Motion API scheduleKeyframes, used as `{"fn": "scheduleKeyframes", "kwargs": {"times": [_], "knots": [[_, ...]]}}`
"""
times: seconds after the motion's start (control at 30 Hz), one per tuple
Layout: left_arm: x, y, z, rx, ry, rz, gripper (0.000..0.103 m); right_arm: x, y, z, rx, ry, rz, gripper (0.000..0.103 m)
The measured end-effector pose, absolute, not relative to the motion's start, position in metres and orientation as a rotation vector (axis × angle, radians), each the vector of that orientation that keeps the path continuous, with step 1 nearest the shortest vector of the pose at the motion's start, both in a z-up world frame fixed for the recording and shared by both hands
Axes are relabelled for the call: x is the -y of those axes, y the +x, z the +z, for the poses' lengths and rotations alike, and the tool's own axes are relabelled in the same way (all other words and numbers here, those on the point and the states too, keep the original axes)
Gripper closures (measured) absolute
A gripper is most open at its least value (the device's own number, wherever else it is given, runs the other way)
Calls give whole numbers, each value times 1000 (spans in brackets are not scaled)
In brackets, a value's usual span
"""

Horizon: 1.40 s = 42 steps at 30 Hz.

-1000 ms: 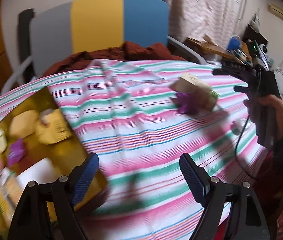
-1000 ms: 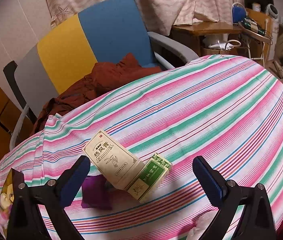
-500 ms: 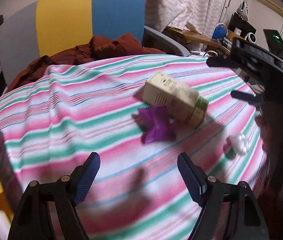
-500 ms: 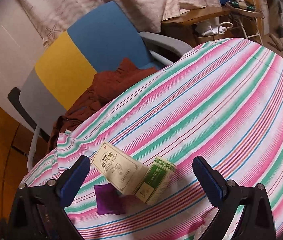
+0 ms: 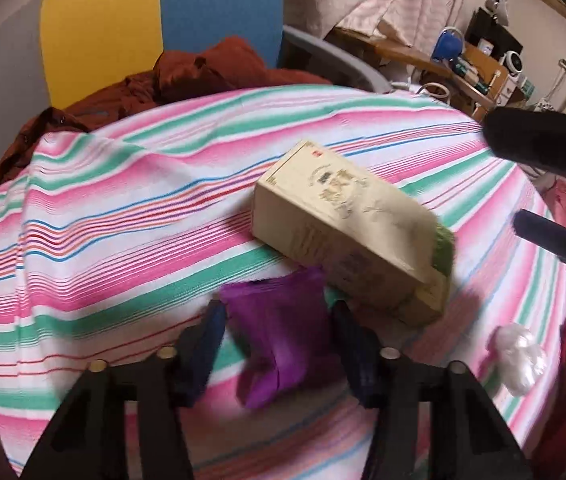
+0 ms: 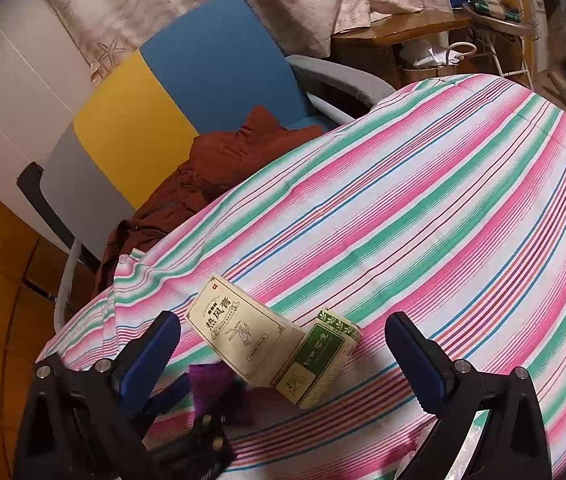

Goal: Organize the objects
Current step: 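Grasp the purple packet with the left gripper, then grasp the cream medicine box with the right gripper while the left holds the packet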

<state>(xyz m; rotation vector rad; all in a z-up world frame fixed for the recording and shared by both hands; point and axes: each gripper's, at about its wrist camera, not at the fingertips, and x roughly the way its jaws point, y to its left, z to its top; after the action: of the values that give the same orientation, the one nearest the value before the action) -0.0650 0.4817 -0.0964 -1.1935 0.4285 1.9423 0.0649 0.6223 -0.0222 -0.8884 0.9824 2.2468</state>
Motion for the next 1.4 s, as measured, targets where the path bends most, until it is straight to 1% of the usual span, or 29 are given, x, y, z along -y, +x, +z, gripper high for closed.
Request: {"fn": "scheduleKeyframes", "kwargs": {"times": [0.07, 0.13, 0.3, 0.43, 0.53, 0.6, 0.7, 0.8, 1.03, 1.07, 1.1, 1.13, 1.17, 1.2, 1.33, 1.4], "knots": [[-476, -68, -99, -411, -1175, 1945, 61, -622, 63, -24, -967, -904, 2248, 0], [-465, -69, -99, -394, -1170, 1935, 65, -620, 60, -24, -948, -917, 2256, 0], [-422, -57, -99, -376, -1146, 1961, 66, -612, 50, -25, -868, -971, 2286, 0], [-381, -46, -99, -282, -1135, 1982, 66, -599, 37, -28, -751, -1047, 2314, 0], [-375, -41, -101, -281, -1102, 1980, 66, -590, 27, -31, -658, -1103, 2334, 0], [-376, -42, -101, -279, -1102, 1977, 66, -582, 17, -32, -574, -1145, 2352, 0], [-376, -46, -103, -268, -1100, 1972, 65, -571, 0, -35, -392, -1197, 2378, 0], [-377, -48, -104, -251, -1099, 1968, 64, -568, -16, -47, -275, -1272, 2366, 0], [-379, -44, -104, -282, -1072, 1991, 64, -575, -30, -58, -274, -1295, 2383, 2], [-379, -44, -104, -281, -1072, 1993, 64, -575, -31, -58, -278, -1301, 2396, 11], [-379, -44, -104, -281, -1072, 1994, 64, -574, -32, -59, -275, -1315, 2405, 29], [-378, -43, -104, -281, -1071, 1996, 64, -572, -34, -61, -259, -1336, 2400, 41], [-378, -43, -104, -281, -1070, 1998, 64, -570, -35, -63, -256, -1358, 2404, 45], [-378, -43, -104, -282, -1070, 1999, 64, -566, -37, -65, -264, -1374, 2415, 51], [-378, -43, -104, -284, -1067, 2003, 64, -554, -39, -65, -310, -1419, 2496, 52], [-379, -42, -104, -284, -1067, 2003, 64, -546, -41, -66, -274, -1435, 2510, 52]]}}
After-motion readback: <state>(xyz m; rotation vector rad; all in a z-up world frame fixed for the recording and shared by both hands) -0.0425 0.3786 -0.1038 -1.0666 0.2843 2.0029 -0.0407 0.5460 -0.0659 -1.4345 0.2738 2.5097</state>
